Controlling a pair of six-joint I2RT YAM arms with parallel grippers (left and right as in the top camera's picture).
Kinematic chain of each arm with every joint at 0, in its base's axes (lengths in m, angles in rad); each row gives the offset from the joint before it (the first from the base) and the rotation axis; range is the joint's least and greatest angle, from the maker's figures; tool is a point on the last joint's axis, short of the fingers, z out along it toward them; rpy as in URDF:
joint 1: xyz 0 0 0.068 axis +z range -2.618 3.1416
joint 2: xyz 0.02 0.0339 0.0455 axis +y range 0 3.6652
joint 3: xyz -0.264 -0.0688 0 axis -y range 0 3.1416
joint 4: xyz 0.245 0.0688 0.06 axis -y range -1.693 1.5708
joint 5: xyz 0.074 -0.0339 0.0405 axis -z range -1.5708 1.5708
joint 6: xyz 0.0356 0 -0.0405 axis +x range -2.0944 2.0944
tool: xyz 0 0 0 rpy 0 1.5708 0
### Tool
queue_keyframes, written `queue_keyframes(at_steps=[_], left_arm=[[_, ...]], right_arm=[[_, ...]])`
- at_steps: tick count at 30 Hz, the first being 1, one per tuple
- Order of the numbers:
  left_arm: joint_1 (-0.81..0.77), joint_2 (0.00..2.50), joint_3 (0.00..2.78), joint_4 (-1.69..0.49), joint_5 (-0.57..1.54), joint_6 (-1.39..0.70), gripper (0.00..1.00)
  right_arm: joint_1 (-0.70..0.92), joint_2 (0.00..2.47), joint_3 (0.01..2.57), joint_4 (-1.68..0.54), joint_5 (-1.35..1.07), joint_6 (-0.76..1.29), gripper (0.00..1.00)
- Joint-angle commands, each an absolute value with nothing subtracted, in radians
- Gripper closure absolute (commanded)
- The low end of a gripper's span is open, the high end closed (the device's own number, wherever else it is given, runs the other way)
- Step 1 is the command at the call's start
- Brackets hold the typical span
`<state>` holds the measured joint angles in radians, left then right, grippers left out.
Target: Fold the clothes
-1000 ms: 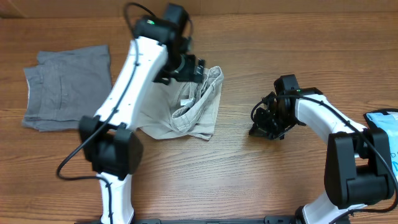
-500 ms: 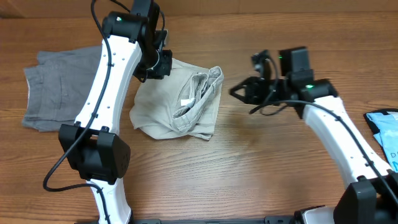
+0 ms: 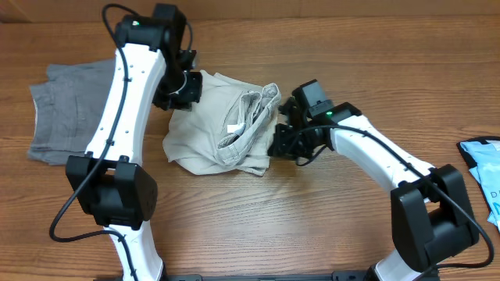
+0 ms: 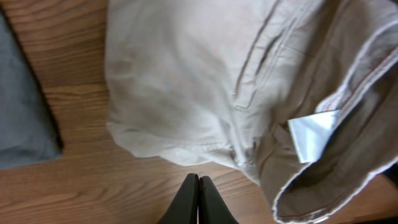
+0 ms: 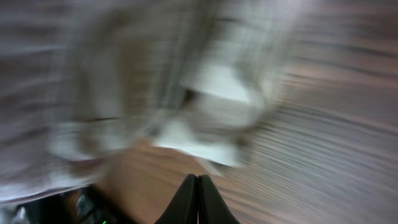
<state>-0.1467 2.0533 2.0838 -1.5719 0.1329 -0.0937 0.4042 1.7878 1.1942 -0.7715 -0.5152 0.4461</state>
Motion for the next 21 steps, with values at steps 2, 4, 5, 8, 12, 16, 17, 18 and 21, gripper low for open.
queue_keyframes(at_steps=[2,4,5,8,12,16,17,18,21], left_arm=[[-0.138,2.049,2.084,-1.566,0.134,-0.066,0.91],[-0.139,2.049,2.084,-1.562,0.139,-0.065,0.85],[-0.139,2.049,2.084,-1.563,0.139,-0.065,0.84],[-0.137,2.049,2.084,-1.562,0.134,-0.047,0.84],[-0.136,2.049,2.084,-1.573,0.123,-0.047,0.85],[-0.133,2.049,2.084,-1.586,0.123,-0.046,0.82],[-0.131,2.049,2.084,-1.590,0.123,-0.043,0.82],[-0.131,2.049,2.084,-1.594,0.122,-0.039,0.82],[-0.130,2.049,2.084,-1.612,0.122,-0.028,0.82]], right_arm=[[0.373,1.713,1.216,-0.750,-0.485,0.391,0.96],[0.377,1.673,1.231,-0.688,-0.609,0.271,0.96],[0.381,1.660,1.234,-0.646,-0.648,0.269,0.96],[0.399,1.650,1.234,-0.487,-0.698,0.359,0.96],[0.448,1.692,1.229,-0.347,-0.611,0.453,0.96],[0.506,1.806,1.229,-0.327,-0.567,0.474,0.96],[0.515,1.838,1.229,-0.349,-0.566,0.478,0.96],[0.518,1.862,1.229,-0.392,-0.564,0.496,0.96],[0.509,1.882,1.229,-0.602,-0.385,0.590,0.96]])
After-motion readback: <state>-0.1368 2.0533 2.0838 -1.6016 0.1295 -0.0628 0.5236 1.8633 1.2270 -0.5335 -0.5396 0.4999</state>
